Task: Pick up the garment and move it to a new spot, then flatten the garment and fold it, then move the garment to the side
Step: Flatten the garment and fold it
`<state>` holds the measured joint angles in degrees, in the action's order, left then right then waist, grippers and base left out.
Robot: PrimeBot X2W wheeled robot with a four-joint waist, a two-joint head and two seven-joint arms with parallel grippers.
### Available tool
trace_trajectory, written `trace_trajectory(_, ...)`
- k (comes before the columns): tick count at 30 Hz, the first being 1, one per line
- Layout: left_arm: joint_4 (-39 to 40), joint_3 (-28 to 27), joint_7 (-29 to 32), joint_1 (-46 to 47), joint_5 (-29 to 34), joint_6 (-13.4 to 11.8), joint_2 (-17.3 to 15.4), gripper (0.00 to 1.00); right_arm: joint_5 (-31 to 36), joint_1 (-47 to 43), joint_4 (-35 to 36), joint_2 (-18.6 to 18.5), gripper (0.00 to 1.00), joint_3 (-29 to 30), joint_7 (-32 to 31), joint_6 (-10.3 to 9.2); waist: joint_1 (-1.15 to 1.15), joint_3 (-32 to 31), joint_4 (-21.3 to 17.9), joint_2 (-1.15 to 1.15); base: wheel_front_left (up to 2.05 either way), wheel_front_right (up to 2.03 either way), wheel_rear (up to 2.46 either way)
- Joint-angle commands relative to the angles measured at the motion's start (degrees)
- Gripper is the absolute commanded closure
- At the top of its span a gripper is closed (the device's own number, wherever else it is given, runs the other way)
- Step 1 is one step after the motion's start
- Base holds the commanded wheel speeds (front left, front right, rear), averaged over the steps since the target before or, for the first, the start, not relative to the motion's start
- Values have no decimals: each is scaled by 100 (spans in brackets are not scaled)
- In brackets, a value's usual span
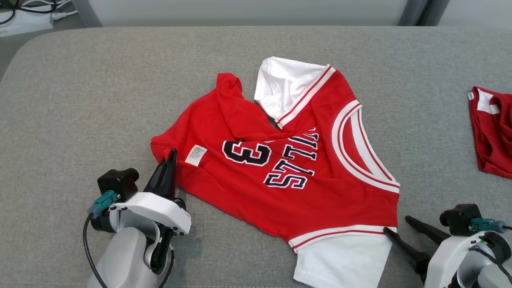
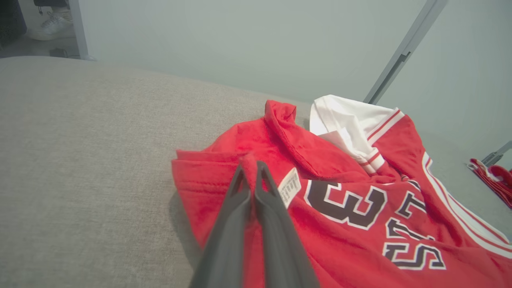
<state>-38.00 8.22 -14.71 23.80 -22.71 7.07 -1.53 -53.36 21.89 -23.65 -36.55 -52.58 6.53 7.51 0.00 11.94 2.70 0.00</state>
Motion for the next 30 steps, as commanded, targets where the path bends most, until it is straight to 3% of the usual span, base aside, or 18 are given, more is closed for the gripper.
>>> trace_trajectory(1, 121, -178, -29, 97, 61, 42, -139, 100, 44, -218, 83, -156, 0, -1, -22, -2, 0, -20, -40, 0, 0, 0, 0)
trace_trajectory(15, 69, -32, -29, 152, 7, 42, -136, 100, 107, -383, 390, 218, 0, 140, -668, -2, 0, 15, 71, 0, 0, 0, 0)
trace_trajectory(16, 63, -18, -29, 154, 2, 42, -136, 100, 122, -370, 365, 231, 11, 107, -730, -2, 0, 4, 100, 0, 0, 0, 0)
trace_trajectory(17, 58, -11, -29, 152, -2, 42, -136, 100, 123, -354, 337, 251, 45, 86, -777, -2, 0, -3, 116, 0, 0, 0, 0)
trace_trajectory(18, 53, -6, -29, 151, -7, 42, -136, 100, 107, -333, 329, 287, 67, 87, -771, -2, 0, -11, 130, 0, 0, 0, 0)
trace_trajectory(19, 47, 1, -29, 152, -11, 42, -136, 100, 112, -305, 308, 309, 100, 87, -750, -2, 0, -18, 145, 0, 0, 0, 0)
trace_trajectory(30, -22, 40, -29, 266, -58, 42, -181, 100, 538, 395, 59, 299, 100, 542, 124, -2, 0, 34, 148, 0, 0, 0, 0)
